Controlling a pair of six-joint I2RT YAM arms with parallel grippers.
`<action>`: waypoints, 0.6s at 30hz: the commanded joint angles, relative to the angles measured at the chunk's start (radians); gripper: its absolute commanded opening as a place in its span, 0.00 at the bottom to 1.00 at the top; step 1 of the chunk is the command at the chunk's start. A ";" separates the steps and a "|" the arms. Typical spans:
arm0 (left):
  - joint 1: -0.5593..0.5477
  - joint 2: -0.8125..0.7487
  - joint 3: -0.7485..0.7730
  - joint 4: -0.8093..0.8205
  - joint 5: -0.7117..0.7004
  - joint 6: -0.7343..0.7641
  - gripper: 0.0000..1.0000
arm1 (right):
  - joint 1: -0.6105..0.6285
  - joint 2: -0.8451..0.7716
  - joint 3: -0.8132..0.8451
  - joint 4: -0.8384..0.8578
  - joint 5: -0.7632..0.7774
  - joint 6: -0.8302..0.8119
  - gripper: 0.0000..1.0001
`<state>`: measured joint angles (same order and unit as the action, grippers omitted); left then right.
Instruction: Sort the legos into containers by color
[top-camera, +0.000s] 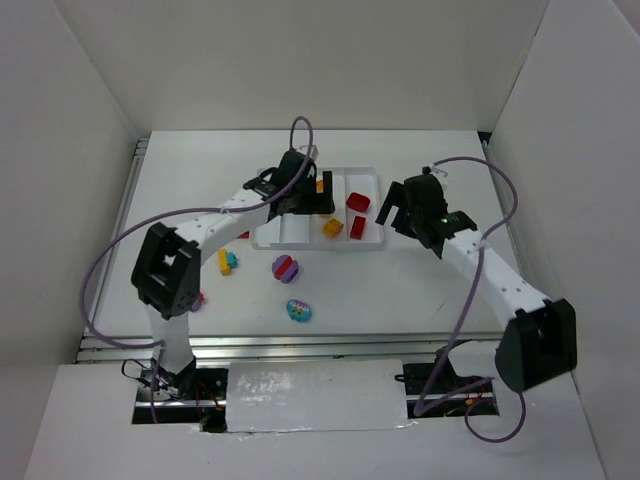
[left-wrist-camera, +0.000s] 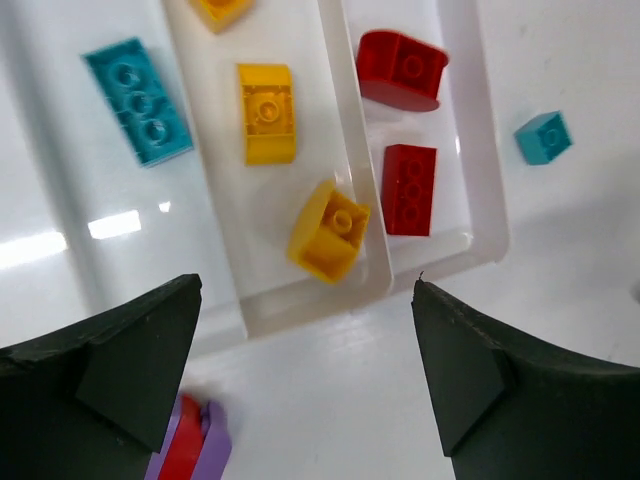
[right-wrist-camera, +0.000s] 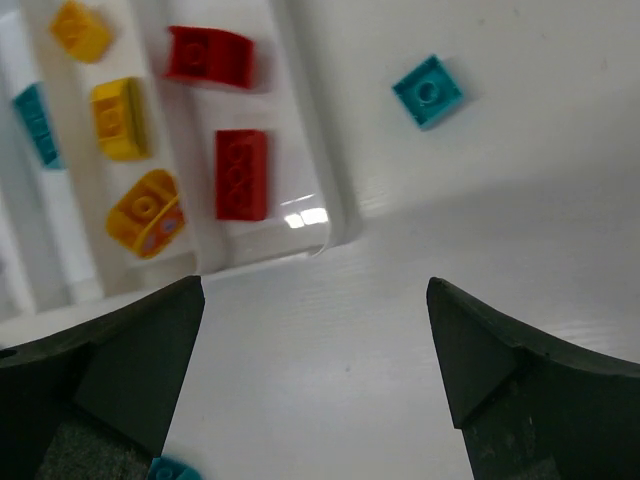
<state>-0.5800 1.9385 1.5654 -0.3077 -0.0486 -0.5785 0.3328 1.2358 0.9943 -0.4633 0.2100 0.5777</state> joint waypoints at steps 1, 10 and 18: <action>0.008 -0.258 -0.036 -0.033 -0.115 -0.010 0.99 | -0.064 0.181 0.050 0.002 0.091 0.083 1.00; -0.003 -0.816 -0.343 -0.175 -0.201 -0.029 0.99 | -0.149 0.603 0.320 -0.077 0.169 0.157 1.00; -0.009 -1.073 -0.439 -0.353 -0.186 0.038 1.00 | -0.196 0.732 0.453 -0.107 0.114 0.133 0.98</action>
<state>-0.5854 0.8967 1.1381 -0.5678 -0.2241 -0.5808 0.1482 1.9381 1.3739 -0.5255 0.3222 0.7090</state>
